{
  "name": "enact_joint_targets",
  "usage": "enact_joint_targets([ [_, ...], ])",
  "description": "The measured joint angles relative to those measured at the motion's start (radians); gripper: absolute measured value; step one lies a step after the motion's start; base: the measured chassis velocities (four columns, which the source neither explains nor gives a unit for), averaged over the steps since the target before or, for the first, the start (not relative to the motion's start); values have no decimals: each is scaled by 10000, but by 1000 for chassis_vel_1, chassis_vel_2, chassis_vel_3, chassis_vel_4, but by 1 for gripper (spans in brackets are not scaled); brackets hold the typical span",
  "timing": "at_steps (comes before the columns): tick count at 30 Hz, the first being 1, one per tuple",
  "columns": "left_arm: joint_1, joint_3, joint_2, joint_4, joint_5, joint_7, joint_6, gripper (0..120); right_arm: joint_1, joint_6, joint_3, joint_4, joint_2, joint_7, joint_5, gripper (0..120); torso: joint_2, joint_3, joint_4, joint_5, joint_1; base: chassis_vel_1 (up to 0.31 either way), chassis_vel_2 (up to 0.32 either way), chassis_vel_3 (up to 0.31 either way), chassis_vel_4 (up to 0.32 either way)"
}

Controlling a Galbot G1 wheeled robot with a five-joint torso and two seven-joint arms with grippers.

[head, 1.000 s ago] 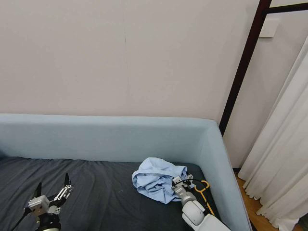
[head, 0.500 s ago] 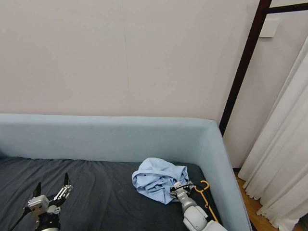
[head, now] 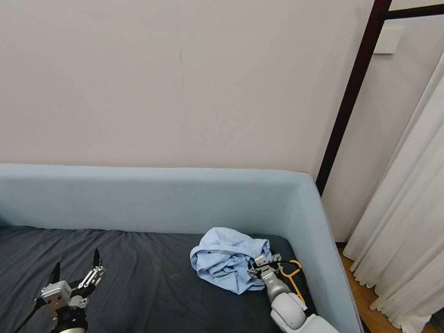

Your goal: Pick up the clothes from the sofa and hang them on the clothes hanger.

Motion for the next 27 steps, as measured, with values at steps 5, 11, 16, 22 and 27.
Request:
enact_joint_targets([
  [5, -32, 31, -26, 12, 0, -6, 18, 100, -42, -62, 34, -10, -108, -111, 18, 100, 0, 0, 0, 0, 0, 0, 0, 0, 0],
  [11, -44, 34, -28, 15, 2, -11, 28, 100, -34, -60, 92, -194, -86, -186, -36, 100, 0, 0, -2, -1, 0, 0, 0, 0, 0],
  [16, -22, 25, -17, 13, 5, -17, 29, 100, 165, -19, 134, -521, 111, -242, -95, 98, 0, 0, 0, -1, 0, 0, 0, 0, 0],
  [22, 31, -47, 24, -18, 7, -59, 29, 100, 404, 80, 75, -950, 369, -447, -243, 77, 0, 0, 1, 0, 0, 0, 0, 0, 0],
  [27, 54, -86, 31, -24, 6, -112, 17, 100, 514, 104, -18, -1198, 457, -570, -328, 58, 0, 0, 0, 0, 0, 0, 0, 0, 0],
])
